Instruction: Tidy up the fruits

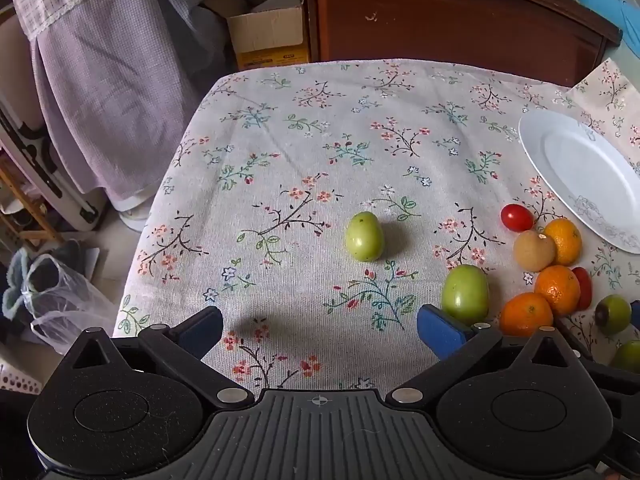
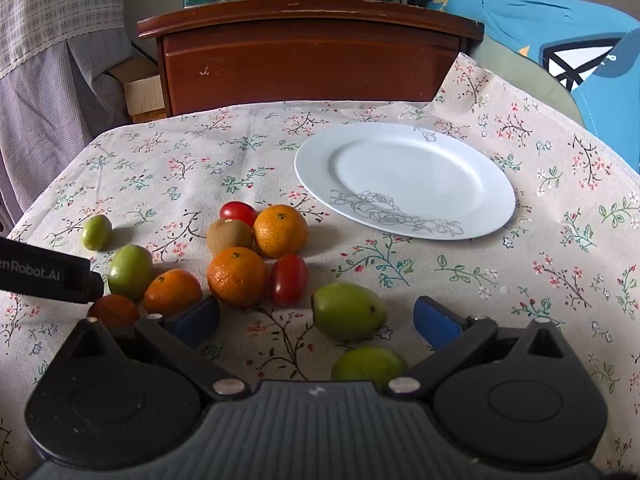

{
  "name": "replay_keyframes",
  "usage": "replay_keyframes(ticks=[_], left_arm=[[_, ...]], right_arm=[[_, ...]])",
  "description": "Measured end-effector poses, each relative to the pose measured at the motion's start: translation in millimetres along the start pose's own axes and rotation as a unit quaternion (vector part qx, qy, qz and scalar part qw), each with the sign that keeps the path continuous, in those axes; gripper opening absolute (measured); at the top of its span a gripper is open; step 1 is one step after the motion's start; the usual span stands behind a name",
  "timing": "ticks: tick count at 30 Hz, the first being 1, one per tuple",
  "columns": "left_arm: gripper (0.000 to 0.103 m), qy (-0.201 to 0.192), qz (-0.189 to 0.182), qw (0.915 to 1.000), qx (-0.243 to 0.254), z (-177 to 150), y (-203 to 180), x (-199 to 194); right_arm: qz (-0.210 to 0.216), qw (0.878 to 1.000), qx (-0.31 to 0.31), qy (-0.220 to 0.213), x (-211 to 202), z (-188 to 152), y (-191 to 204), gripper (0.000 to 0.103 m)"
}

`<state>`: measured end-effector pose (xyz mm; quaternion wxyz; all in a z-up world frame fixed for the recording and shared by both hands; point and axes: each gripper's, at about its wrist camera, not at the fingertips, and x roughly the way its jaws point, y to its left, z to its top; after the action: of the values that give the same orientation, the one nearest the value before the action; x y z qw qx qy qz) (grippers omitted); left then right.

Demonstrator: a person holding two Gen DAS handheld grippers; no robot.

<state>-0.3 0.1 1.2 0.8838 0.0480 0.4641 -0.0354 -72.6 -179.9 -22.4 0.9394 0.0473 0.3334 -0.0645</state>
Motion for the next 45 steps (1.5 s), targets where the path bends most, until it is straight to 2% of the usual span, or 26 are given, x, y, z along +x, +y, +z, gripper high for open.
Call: replay_keyframes(ticks=[4, 7, 13, 16, 19, 23, 27, 32, 34, 39, 42, 45], left_arm=[[0.103, -0.021, -0.015, 0.9997, 0.001, -13, 5, -13], [0.103, -0.010, -0.028, 0.9995, -0.010, -13, 10, -28], [0.103, -0.011, -0.042, 0.9990, -0.001, -18, 10, -43], [0.103, -0.007, -0.049, 0.9987, 0.013, -21, 6, -54], [0.103, -0.008, -0.072, 0.9969, 0.030, -29, 2, -68], [0.103, 0.006, -0.116, 0.9912, 0.063, -43, -9, -85], [0.103, 0.011, -0.125, 0.9818, 0.142, -65, -30, -100], [0.103, 0.031, -0.155, 0.9666, 0.202, -88, -44, -108], [0.103, 0.039, -0.151, 0.9628, 0.221, -96, -49, -106], [0.103, 0.056, -0.142, 0.9596, 0.236, -104, -60, -91], [0.103, 0.037, -0.116, 0.9623, 0.243, -101, -64, -82], [0.103, 0.024, -0.113, 0.9703, 0.212, -84, -61, -73]], right_arm=[[0.002, 1.000, -0.010, 0.005, -2, 1, -2, 0.102], [0.034, 0.998, -0.024, 0.043, -5, 9, -10, 0.102], [0.047, 0.996, 0.042, 0.064, -22, 31, -34, 0.102], [0.030, 0.995, 0.059, 0.069, -32, 41, -47, 0.102], [0.006, 0.997, 0.058, 0.058, -48, 44, -55, 0.102], [-0.006, 0.997, 0.056, 0.051, -68, 41, -66, 0.102], [-0.008, 0.995, 0.070, 0.063, -82, 33, -79, 0.102], [-0.010, 0.994, 0.086, 0.070, -91, 23, -85, 0.102], [-0.011, 0.994, 0.094, 0.062, -94, 23, -88, 0.102], [-0.009, 0.994, 0.104, 0.043, -95, 24, -87, 0.102], [-0.013, 0.994, 0.102, 0.036, -96, 24, -85, 0.102], [-0.021, 0.994, 0.108, 0.030, -95, 22, -84, 0.102]])
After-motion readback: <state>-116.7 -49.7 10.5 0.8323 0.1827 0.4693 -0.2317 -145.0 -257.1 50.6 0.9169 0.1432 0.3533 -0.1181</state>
